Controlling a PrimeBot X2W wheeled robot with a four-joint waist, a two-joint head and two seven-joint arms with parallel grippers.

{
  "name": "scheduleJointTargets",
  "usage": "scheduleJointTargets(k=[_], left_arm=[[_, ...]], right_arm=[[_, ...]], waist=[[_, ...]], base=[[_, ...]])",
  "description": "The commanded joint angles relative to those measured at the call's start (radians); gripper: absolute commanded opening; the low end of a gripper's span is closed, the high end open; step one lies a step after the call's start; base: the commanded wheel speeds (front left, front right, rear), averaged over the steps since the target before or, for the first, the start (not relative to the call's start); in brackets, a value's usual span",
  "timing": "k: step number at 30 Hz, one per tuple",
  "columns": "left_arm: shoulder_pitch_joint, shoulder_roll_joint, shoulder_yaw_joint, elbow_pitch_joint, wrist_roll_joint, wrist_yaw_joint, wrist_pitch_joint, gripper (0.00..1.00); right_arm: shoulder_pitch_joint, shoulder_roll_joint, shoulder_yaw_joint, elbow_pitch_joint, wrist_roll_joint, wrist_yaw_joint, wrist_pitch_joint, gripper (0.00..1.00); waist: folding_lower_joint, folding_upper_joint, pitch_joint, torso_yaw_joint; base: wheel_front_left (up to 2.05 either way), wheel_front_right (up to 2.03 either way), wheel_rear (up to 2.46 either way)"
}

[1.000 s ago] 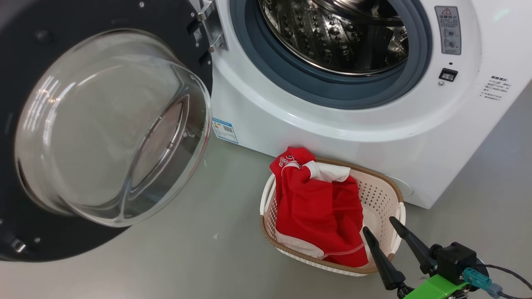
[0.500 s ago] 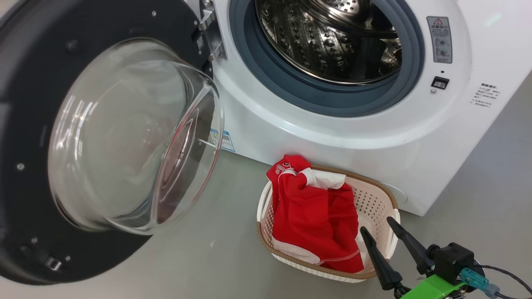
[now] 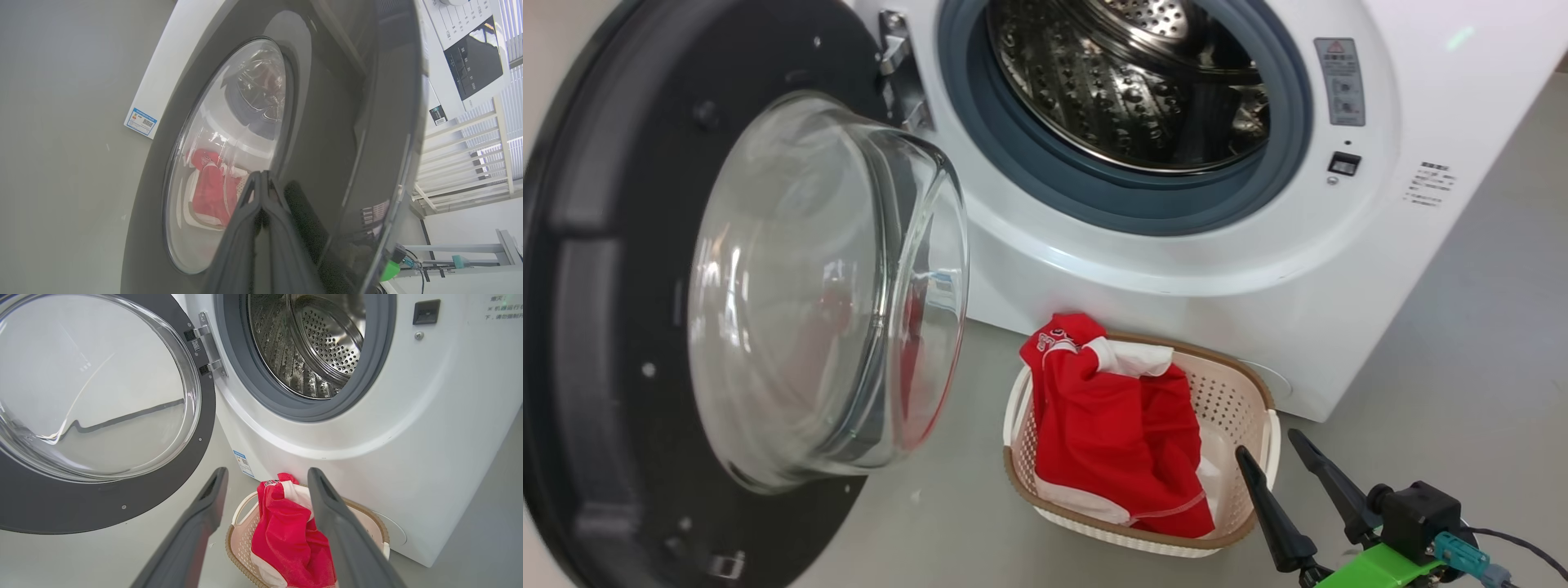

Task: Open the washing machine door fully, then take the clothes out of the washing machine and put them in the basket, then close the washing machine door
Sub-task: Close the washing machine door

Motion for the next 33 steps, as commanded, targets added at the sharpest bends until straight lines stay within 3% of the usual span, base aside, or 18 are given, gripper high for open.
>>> scheduleJointTargets(k=[1,20,33], left_arm=[[-0.007,0.045,0.030,-0.044,-0.022,-0.006,0.013,0.00],[-0.020,-0.018,-0.041,-0.211,-0.052,-0.006,0.005,0.00],[-0.111,-0.115,-0.147,-0.266,-0.018,-0.006,-0.099,0.00]], right_arm=[[-0.002,-0.003,0.015,-0.026,-0.002,0.006,-0.006,1.00],[0.001,-0.004,-0.037,-0.044,-0.013,0.006,-0.006,1.00],[-0.020,0.002,-0.058,-0.052,-0.020,0.006,-0.006,1.00]], waist=[[0.0000,-0.0001,-0.001,-0.011],[0.0000,-0.0001,0.024,-0.096],[0.0000,-0.0001,0.053,-0.142]], base=[[0.00,0.00,0.00],[0.00,0.00,0.00],[0.00,0.00,0.00]])
